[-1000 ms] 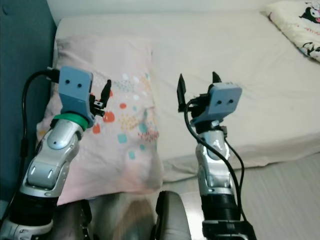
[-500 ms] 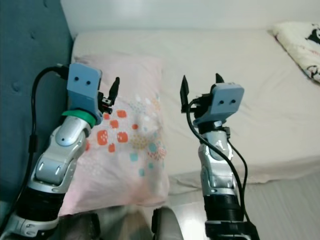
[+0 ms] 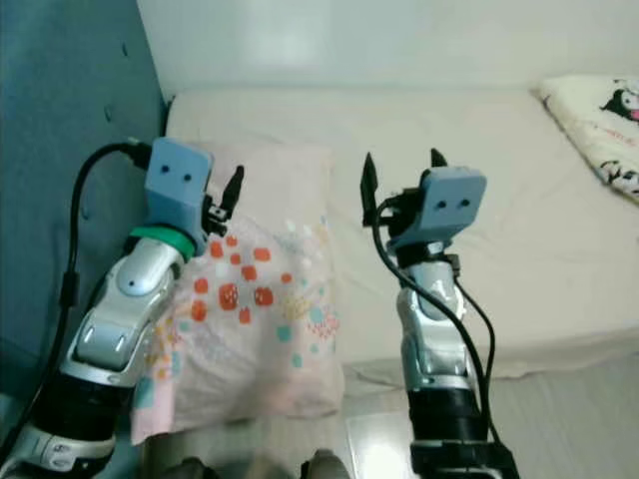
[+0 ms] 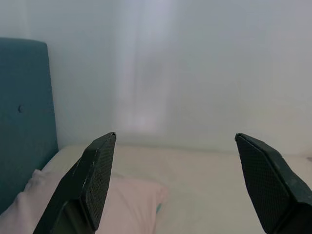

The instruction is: Clean up the room

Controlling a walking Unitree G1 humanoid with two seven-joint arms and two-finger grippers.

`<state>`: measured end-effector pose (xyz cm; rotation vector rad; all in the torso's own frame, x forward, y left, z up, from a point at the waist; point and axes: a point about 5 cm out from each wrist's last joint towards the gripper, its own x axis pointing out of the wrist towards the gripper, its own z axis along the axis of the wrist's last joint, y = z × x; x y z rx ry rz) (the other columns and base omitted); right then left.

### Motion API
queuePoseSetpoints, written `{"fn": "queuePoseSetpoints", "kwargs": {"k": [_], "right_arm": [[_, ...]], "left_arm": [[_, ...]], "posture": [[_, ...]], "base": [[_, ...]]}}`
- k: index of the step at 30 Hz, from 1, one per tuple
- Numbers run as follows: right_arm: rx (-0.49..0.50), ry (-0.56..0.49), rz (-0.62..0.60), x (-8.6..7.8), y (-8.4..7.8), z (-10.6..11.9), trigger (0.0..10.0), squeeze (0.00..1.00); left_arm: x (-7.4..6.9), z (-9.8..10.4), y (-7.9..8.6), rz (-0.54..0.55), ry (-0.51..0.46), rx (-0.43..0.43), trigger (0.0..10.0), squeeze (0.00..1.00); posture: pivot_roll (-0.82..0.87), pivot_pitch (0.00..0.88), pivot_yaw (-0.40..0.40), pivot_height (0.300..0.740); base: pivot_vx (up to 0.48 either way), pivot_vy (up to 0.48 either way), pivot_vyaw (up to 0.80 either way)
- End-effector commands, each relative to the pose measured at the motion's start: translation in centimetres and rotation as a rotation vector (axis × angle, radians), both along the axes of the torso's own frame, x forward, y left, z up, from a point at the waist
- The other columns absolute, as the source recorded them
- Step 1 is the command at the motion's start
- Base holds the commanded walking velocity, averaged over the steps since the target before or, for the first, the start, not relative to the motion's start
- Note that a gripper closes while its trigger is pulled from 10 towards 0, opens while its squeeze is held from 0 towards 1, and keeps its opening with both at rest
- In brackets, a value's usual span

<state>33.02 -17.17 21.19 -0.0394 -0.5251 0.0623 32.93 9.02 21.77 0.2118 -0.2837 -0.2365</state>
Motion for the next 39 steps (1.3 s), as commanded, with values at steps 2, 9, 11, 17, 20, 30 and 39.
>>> {"fn": "queuePoseSetpoints", "kwargs": {"k": [2,9,11,17,20,30,39], "right_arm": [[0.012,0.072,-0.012,0.1,-0.2,-1.5,10.0,0.00],[0.119,0.228,0.046,-0.1,1.4,-4.8,10.0,0.00],[0.143,0.259,0.055,-0.2,1.7,-5.7,10.0,0.00],[0.156,0.323,0.079,-0.6,2.7,-7.6,10.0,0.00],[0.139,0.348,0.097,-0.9,3.2,-8.4,10.0,0.00],[0.137,0.353,0.096,-0.6,3.2,-8.4,10.0,0.00],[0.129,0.355,0.098,-0.6,3.2,-8.6,10.0,0.00]], "left_arm": [[-0.3,-1.6,-0.3,-0.022,0.029,0.051,10.0,0.00],[-0.9,-5.9,0.9,-0.035,0.116,0.156,10.0,0.00],[-1.1,-7.0,1.4,-0.026,0.155,0.137,10.0,0.00],[-1.8,-8.9,2.2,0.000,0.207,0.135,10.0,0.00],[-2.2,-9.4,2.2,-0.001,0.193,0.172,10.0,0.00],[-2.4,-9.5,1.1,-0.047,0.142,0.197,10.0,0.00],[-2.4,-9.7,1.0,-0.041,0.126,0.190,10.0,0.00]], "posture": [[-0.04,0.052,-0.006,0.736],[-0.05,0.042,-0.009,0.736],[-0.05,0.037,-0.010,0.736],[-0.05,0.028,-0.015,0.736],[-0.05,0.028,-0.015,0.736],[-0.06,0.016,-0.004,0.736],[-0.06,0.013,-0.002,0.736]], "base": [[0.000,0.000,0.00],[0.000,0.000,0.00],[0.000,0.000,0.00],[0.000,0.000,0.00],[0.000,0.000,0.00],[0.000,-0.027,0.00],[0.000,-0.367,0.00]]}}
